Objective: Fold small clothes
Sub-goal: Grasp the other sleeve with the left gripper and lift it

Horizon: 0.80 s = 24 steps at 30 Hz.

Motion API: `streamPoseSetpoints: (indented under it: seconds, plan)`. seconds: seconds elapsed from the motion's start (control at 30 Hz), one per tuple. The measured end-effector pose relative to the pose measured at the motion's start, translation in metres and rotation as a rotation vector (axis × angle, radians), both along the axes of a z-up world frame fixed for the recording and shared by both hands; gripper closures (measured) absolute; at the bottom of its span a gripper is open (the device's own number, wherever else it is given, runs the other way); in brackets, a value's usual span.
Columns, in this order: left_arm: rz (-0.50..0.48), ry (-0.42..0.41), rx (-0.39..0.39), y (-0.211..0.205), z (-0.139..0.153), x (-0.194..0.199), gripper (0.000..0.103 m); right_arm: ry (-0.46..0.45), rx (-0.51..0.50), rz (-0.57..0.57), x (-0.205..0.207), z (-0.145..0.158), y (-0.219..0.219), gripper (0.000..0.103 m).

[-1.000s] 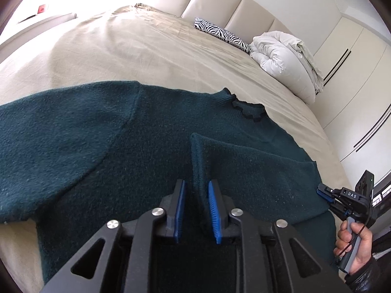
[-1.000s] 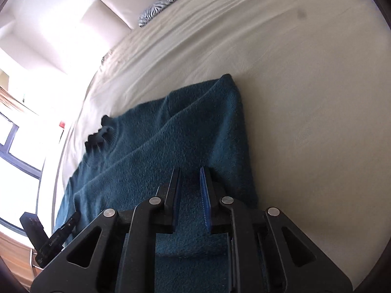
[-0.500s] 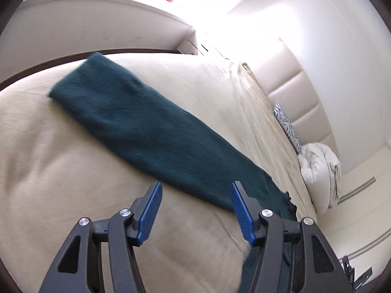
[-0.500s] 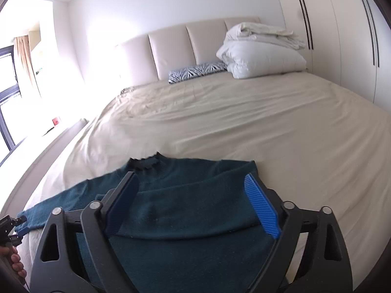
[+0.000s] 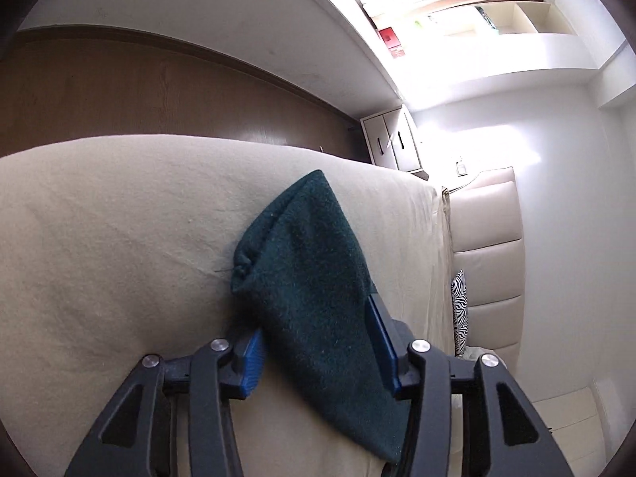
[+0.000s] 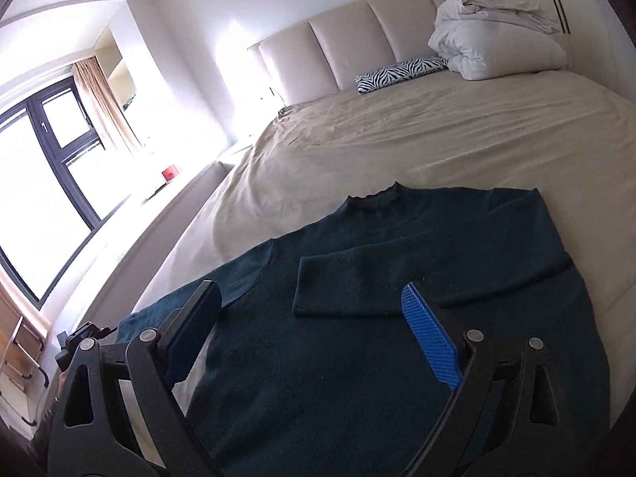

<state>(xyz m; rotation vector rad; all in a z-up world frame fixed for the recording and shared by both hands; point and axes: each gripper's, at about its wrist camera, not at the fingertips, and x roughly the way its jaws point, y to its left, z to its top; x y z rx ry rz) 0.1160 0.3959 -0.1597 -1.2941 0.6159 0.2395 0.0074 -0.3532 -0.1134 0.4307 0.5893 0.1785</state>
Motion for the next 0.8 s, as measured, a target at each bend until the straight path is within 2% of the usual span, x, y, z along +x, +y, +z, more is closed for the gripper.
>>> streamPoseSetpoints:
  seconds: [0.03, 0.1, 0.13, 0.2, 0.23, 0.3, 0.4, 0.57, 0.7, 0.8]
  plan:
    - [0.004, 0.006, -0.007, 0.001, -0.001, 0.004, 0.067, 0.009, 0.017, -0.003, 0.0, -0.003, -0.003, 0.013]
    - [-0.002, 0.023, 0.01, 0.002, 0.001, 0.009, 0.07, 0.024, 0.023, -0.005, -0.003, -0.009, -0.009, 0.025]
    - [-0.01, 0.028, 0.034, -0.002, 0.006, 0.012, 0.077, 0.035, 0.02, -0.007, -0.001, -0.013, -0.012, 0.029]
    - [-0.036, 0.03, 0.104, -0.013, 0.019, 0.017, 0.088, 0.073, 0.024, -0.009, 0.003, -0.025, -0.02, 0.049]
    - [-0.057, 0.029, 0.144, -0.021, 0.027, 0.019, 0.092, 0.096, 0.029, -0.016, 0.005, -0.032, -0.024, 0.053]
    - [-0.118, 0.011, 0.229, -0.044, 0.045, 0.028, 0.094, 0.133, 0.051, -0.033, 0.004, -0.044, -0.036, 0.061]
    - [-0.237, -0.024, 0.393, -0.093, 0.077, 0.042, 0.094, 0.163, 0.093, -0.044, 0.002, -0.059, -0.052, 0.062]
    - [-0.5, -0.083, 0.628, -0.21, 0.114, 0.071, 0.094, 0.198, 0.139, -0.06, -0.002, -0.077, -0.08, 0.062]
    - [-0.69, -0.125, 0.774, -0.309, 0.119, 0.08, 0.094, 0.219, 0.183, -0.083, -0.004, -0.089, -0.106, 0.062]
    - [-0.82, -0.108, 0.845, -0.372, 0.101, 0.082, 0.094, 0.249, 0.217, -0.084, 0.0, -0.098, -0.121, 0.062]
